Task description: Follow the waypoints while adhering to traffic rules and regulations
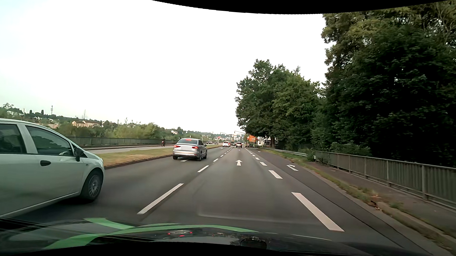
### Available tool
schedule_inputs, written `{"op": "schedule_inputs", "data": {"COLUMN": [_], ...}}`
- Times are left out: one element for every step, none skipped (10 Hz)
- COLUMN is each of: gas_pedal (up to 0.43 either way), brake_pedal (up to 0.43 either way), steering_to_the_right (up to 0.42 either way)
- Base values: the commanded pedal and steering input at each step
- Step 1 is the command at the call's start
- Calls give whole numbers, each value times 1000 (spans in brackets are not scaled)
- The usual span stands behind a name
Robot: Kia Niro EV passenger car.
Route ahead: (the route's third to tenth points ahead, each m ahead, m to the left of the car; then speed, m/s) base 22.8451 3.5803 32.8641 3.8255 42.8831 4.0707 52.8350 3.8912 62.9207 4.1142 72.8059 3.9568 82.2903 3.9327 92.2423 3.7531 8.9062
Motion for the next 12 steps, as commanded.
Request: {"op": "schedule_inputs", "data": {"gas_pedal": [0,0,0,0,0,0,0,0,0,0,0,0], "brake_pedal": [0,0,0,0,0,0,0,0,0,0,0,0], "steering_to_the_right": [-3,-3,-3,-3,-3,-3,-3,-3,-3,-3,-3,-3]}}
